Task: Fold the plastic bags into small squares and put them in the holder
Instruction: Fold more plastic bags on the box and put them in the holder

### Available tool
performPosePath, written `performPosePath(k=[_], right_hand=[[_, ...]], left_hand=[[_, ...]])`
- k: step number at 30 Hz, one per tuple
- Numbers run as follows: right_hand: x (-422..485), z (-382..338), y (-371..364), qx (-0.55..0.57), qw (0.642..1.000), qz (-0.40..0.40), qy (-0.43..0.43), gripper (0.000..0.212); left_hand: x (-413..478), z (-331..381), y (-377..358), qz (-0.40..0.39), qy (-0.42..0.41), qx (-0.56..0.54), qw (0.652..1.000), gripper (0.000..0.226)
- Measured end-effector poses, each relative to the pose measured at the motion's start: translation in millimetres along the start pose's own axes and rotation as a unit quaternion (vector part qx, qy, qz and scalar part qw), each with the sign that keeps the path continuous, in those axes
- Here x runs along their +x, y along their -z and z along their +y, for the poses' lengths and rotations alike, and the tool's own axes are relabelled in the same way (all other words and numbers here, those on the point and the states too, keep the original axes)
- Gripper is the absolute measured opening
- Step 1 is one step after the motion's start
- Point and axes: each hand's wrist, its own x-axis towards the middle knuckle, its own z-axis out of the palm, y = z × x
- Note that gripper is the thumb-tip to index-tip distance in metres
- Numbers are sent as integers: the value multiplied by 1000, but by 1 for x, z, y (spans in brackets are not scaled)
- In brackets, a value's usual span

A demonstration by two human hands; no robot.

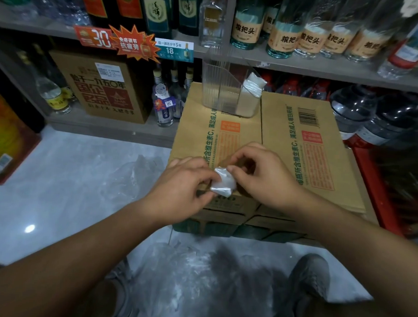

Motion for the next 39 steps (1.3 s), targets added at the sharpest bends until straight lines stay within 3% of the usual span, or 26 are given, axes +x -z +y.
performPosePath(k=[4,8,13,19,22,26,30,32,35,39], right_hand=[[-20,0,1,-109,985,-55,123,36],[-23,5,-9,-209,964,-20,162,24],[-19,-4,1,-78,993,0,91,10],[-20,-15,10,59,998,6,1,12],[-17,-14,12,31,999,11,3,16],[-5,-15,18,-67,995,52,47,6],[17,-23,45,-73,993,86,31,4],[39,-21,69,-63,987,144,17,4],[84,-7,101,-83,962,259,6,6],[139,19,115,-100,955,278,0,5]], left_hand=[[2,2,0,-1,17,-15,1000,34],[5,3,1,0,25,-31,999,36],[10,5,2,11,28,-50,998,35],[22,10,3,24,34,-87,995,20],[29,14,2,27,45,-89,995,8],[42,18,4,38,58,-93,993,19],[60,13,19,5,98,-72,993,8],[71,6,30,-4,149,-77,986,22],[89,-5,40,23,208,-105,972,23],[120,-15,45,61,247,-150,955,43]])
